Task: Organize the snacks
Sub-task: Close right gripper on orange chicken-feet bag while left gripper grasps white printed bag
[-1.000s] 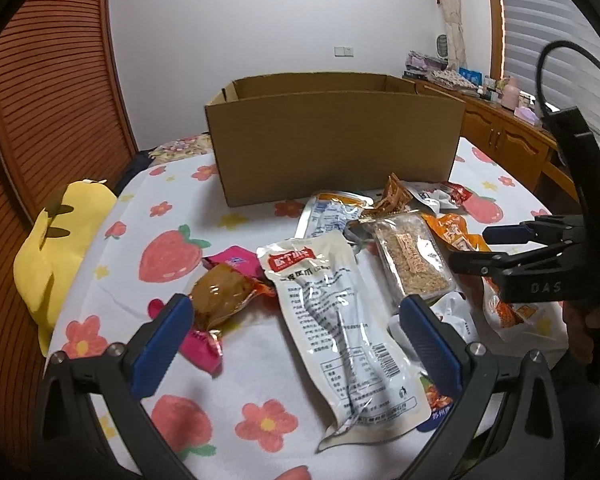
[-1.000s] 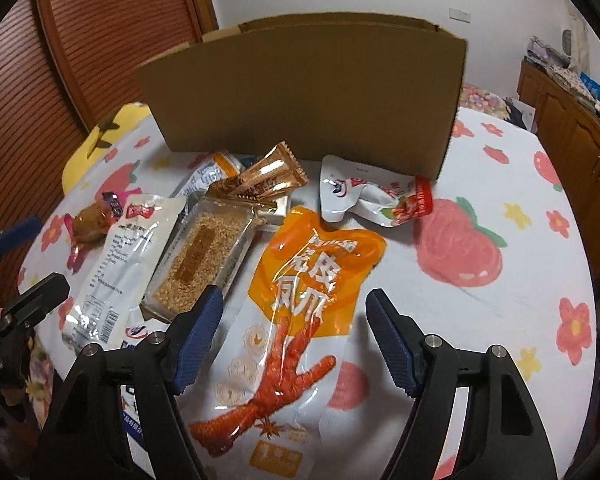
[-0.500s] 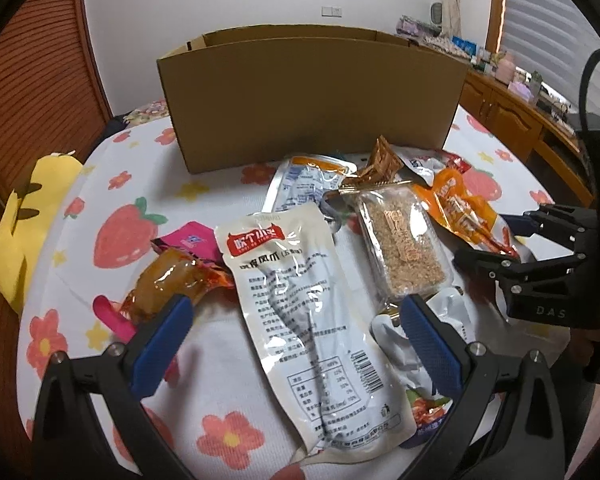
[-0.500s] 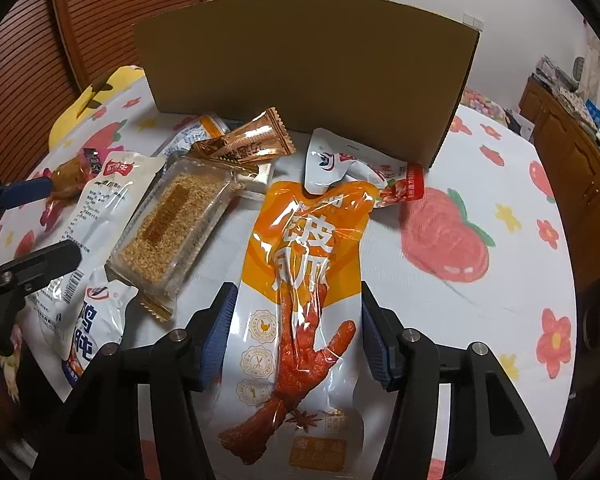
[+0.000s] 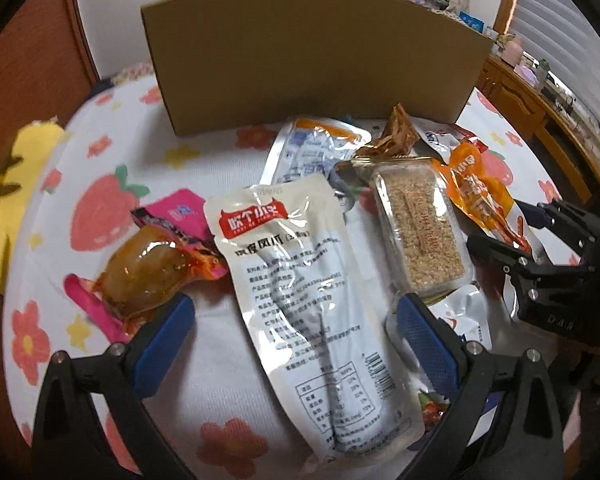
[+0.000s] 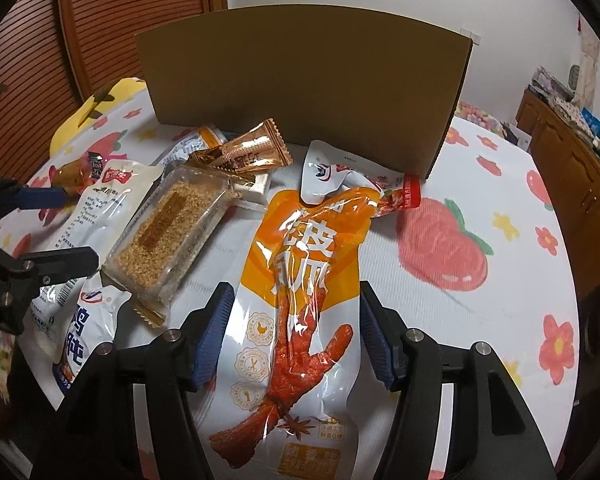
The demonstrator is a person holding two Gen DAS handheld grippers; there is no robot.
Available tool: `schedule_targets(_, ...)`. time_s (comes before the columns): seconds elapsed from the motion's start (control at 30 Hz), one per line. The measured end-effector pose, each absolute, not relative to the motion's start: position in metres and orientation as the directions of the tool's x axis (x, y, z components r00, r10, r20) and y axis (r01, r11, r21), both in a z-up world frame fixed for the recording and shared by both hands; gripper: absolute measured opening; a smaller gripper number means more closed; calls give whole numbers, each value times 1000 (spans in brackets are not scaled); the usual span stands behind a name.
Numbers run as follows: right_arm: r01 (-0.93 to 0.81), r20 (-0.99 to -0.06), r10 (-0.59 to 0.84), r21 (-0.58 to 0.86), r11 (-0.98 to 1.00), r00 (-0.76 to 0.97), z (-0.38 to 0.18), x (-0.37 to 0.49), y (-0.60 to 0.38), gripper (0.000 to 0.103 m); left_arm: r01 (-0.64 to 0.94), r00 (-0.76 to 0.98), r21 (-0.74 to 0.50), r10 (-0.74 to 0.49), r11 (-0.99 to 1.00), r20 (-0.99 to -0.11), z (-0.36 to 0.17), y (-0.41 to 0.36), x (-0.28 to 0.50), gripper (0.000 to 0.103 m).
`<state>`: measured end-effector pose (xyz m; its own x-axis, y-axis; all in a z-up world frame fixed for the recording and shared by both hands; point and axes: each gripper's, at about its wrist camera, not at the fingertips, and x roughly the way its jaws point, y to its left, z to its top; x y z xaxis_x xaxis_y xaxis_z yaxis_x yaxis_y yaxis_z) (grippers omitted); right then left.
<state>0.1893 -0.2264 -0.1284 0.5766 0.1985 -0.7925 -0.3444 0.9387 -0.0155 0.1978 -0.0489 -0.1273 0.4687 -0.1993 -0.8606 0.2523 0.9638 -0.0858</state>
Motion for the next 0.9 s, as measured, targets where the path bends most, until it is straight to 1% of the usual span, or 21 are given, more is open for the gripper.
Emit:
schedule_targets(0.03, -344, -793, 199, -15, 939, 576, -128, 189, -226, 62, 242, 453, -108, -211, 964, -866, -129, -46, 200, 93)
schedule_targets(0.1, -343, -790, 198, -17, 939, 581, -129, 188, -226, 62, 233, 442, -124, -219, 965, -870, -130, -43, 203, 89)
schedule_targets(0.13, -342, -789, 198, -17, 939, 582, -129, 188, -226, 62, 234, 441, -121, -216, 965, -871, -130, -44, 204, 86)
schedule_targets(0.27, -342, -786, 198, -19, 939, 585, -129, 188, -225, 62, 238, 444, -105, -204, 966, -872, -130, -48, 204, 80)
schedule_targets(0.37, -342, -786, 197, -19, 940, 585, -129, 188, -225, 62, 245, 455, -87, -194, 966, -869, -130, -53, 206, 72)
schedule_targets(0.4, -342, -786, 197, -19, 940, 586, -129, 188, -225, 62, 252, 462, -88, -200, 964, -864, -129, -53, 205, 61)
schedule_targets(0.47, -342, -786, 197, -19, 940, 585, -129, 188, -226, 62, 249, 469, -102, -212, 963, -857, -128, -53, 205, 59)
schedule_targets(0.5, -342, -786, 197, -20, 939, 586, -129, 188, -226, 62, 251, 473, -111, -221, 962, -853, -128, -52, 204, 56)
schedule_targets(0.63, -343, -787, 196, -21, 939, 585, -129, 188, -226, 62, 273, 488, -103, -230, 957, -842, -124, -48, 195, 50)
schedule_targets(0.87, -347, -793, 195, -22, 938, 577, -128, 190, -225, 63, 282, 504, -116, -250, 952, -827, -117, -37, 183, 48)
schedule_targets(0.9, -349, -796, 195, -22, 937, 573, -128, 191, -225, 63, 281, 507, -115, -249, 953, -825, -116, -36, 182, 44)
